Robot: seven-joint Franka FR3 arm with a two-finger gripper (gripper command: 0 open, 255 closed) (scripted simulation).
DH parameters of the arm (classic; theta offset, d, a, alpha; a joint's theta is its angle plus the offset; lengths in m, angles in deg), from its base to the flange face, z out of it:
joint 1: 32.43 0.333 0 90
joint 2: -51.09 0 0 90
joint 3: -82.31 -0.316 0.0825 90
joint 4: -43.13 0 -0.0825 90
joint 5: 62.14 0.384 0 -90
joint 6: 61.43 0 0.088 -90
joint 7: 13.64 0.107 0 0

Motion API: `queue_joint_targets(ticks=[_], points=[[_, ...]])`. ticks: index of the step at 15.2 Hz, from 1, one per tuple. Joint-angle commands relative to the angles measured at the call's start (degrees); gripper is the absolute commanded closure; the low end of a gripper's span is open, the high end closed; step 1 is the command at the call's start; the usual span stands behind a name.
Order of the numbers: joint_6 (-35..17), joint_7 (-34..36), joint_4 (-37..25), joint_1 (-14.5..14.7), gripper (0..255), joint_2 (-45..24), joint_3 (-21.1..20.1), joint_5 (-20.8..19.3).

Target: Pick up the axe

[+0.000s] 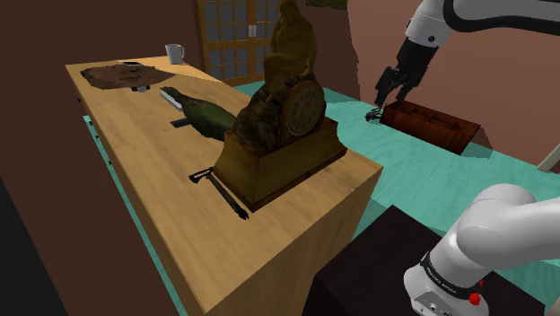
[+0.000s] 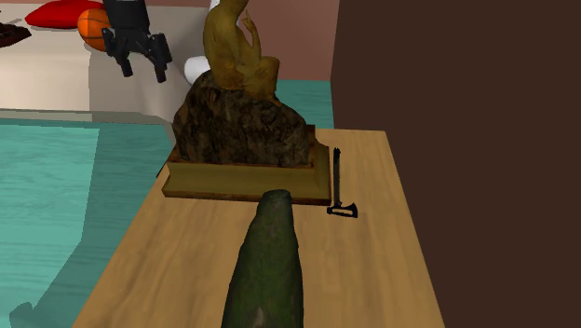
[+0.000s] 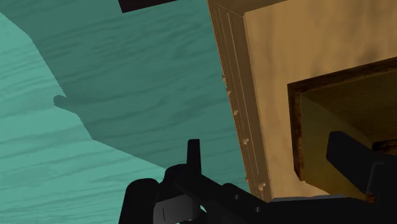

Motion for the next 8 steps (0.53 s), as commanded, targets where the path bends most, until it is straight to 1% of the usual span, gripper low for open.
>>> queue_joint_targets(ticks=[1, 8], points=[[0.0, 0.0, 0.0, 0.0, 0, 0.0, 0.0, 0.0], [-1.1, 9.4, 1.4, 2.7, 0, -1.8, -8.8, 4.6]])
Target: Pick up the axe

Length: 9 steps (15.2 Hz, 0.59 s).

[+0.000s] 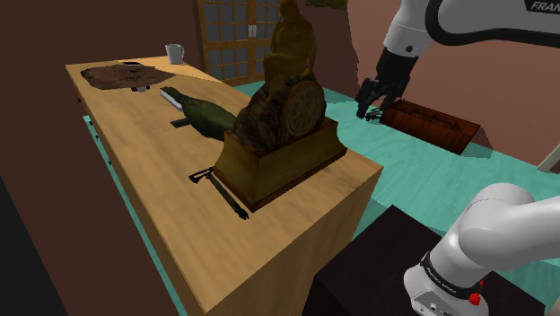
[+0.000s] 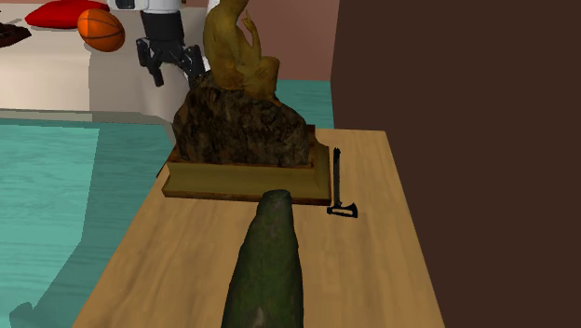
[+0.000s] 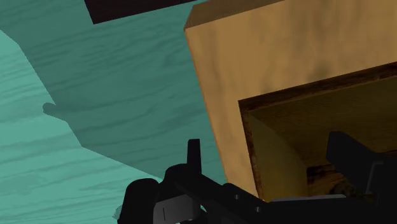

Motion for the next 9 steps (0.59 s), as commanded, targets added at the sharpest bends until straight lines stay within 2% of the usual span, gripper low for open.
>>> queue_joint_targets(ticks=[1, 9], points=[[-0.5, 2.9, -0.2, 0.8, 0, -1.2, -2.7, 1.4], [-2.6, 13.7, -2.7, 3.4, 0, -7.8, -12.6, 5.8]])
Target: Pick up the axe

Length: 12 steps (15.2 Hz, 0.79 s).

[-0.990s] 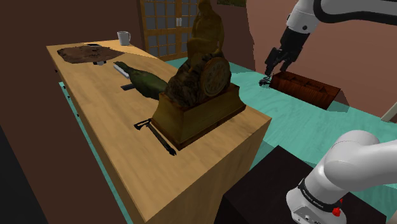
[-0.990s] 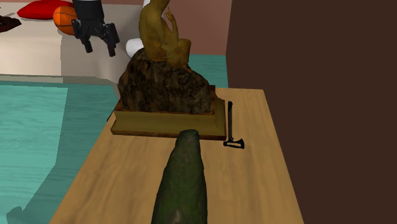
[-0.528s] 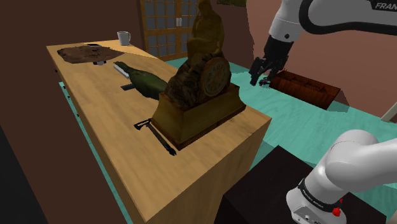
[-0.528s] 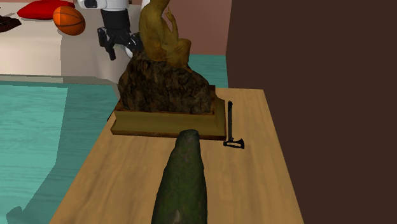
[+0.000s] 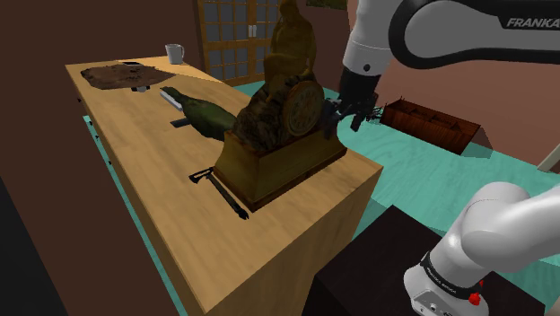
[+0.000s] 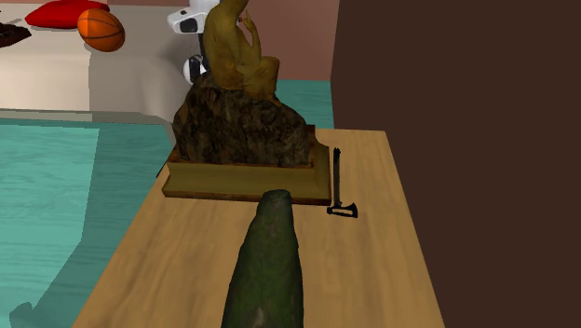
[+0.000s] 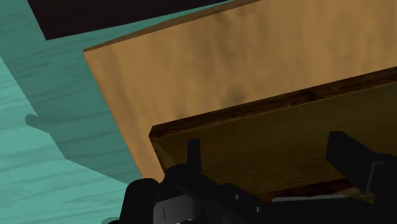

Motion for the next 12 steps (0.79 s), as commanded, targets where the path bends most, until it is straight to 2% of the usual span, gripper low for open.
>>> queue_joint_targets(ticks=[1, 7, 12], points=[[-0.4, 2.8, -1.1, 0.5, 0, -1.9, -2.5, 0.9], [-2.2, 11.2, -6.0, 1.5, 0, -9.8, -10.1, 2.2], [-3.5, 18.8, -11.8, 1.8, 0, -18.1, -16.6, 1.2]])
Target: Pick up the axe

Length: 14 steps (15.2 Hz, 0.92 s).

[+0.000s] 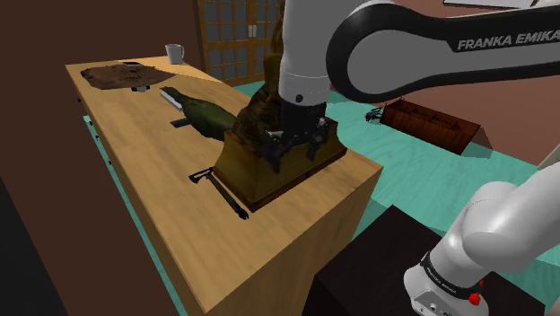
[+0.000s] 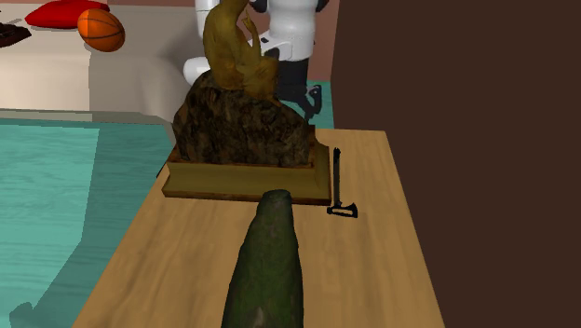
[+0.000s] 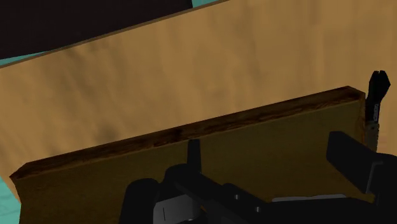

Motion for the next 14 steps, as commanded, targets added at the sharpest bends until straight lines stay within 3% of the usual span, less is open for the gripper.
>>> queue_joint_targets(ticks=[1, 9, 14], points=[[-0.6, 3.4, -2.3, 0.2, 0, -3.6, -2.7, -0.8], [-0.6, 18.3, -15.8, 2.9, 0, -22.2, -11.9, -9.7], [-3.5, 19.2, -13.6, 3.4, 0, -23.4, -11.9, -10.5]])
